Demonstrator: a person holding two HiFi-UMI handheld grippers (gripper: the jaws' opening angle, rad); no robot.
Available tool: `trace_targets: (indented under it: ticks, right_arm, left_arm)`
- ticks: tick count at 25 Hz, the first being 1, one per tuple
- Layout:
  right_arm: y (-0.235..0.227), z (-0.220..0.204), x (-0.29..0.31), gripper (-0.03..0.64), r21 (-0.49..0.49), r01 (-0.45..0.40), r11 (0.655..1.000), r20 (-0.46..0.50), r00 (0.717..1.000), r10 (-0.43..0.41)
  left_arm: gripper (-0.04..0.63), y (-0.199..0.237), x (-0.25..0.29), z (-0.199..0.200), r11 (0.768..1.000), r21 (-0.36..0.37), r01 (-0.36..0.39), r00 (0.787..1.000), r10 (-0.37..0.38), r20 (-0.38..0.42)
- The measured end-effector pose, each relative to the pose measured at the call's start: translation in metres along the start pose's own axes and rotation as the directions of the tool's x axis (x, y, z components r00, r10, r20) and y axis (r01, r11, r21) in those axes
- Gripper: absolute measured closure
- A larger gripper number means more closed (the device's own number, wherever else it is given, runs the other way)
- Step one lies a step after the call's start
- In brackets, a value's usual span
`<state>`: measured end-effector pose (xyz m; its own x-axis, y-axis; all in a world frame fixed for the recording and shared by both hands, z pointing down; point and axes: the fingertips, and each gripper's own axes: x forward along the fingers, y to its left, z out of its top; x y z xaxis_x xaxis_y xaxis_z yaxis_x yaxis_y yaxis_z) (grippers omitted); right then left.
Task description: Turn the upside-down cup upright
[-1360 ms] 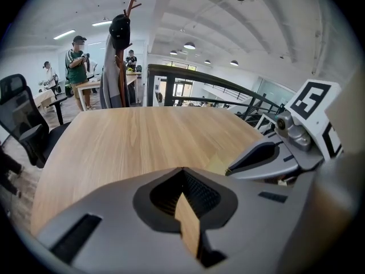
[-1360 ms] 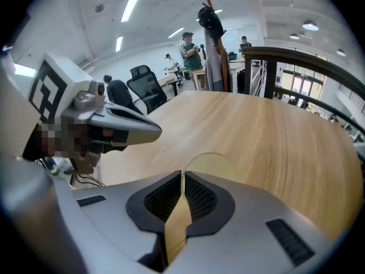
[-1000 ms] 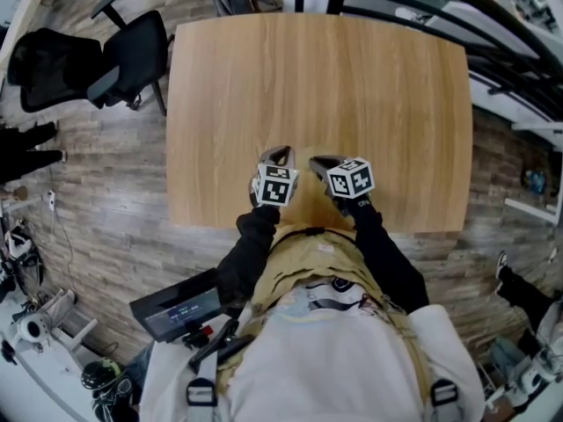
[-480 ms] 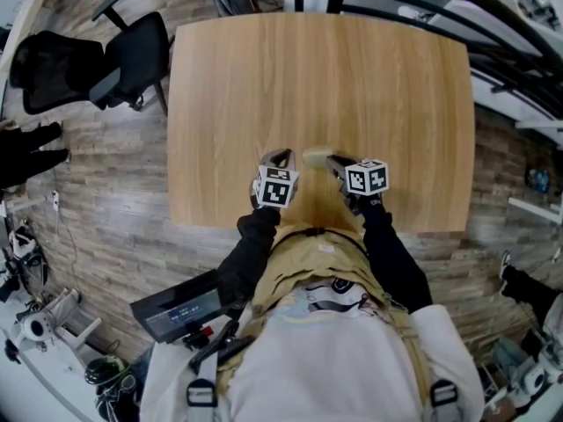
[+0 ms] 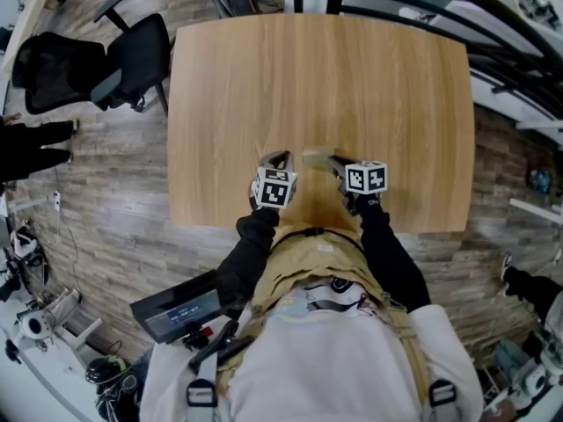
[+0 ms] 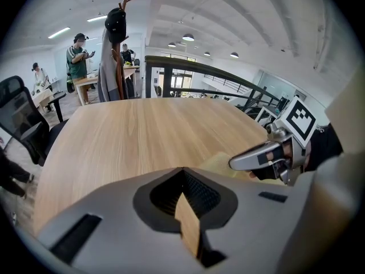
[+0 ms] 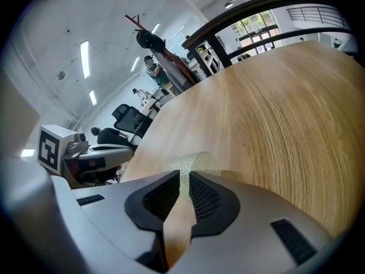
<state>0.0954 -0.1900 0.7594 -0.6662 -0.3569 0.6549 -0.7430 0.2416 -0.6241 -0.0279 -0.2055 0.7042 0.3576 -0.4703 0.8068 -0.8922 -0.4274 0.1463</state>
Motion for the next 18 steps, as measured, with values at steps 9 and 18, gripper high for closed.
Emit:
trace_targets:
  ticks: [9,18]
  right_arm:
    - [-0.002,0.007,-0.004,0.496,-0.004,0.041,0.999,0.049,0.998,-0.041]
    - [0.001,0.019,-0.038,0.479,-0.053,0.119,0.992,0.184,0.977,-0.107]
  left_arm:
    - [0.598,0.004,-0.005,0.002,1.0,-0.006,-0.003,1.0,0.003,0.02]
    - [0.598,0.003,-0.015,0.005,1.0,-0.011,-0.003,0.998,0.004,0.055]
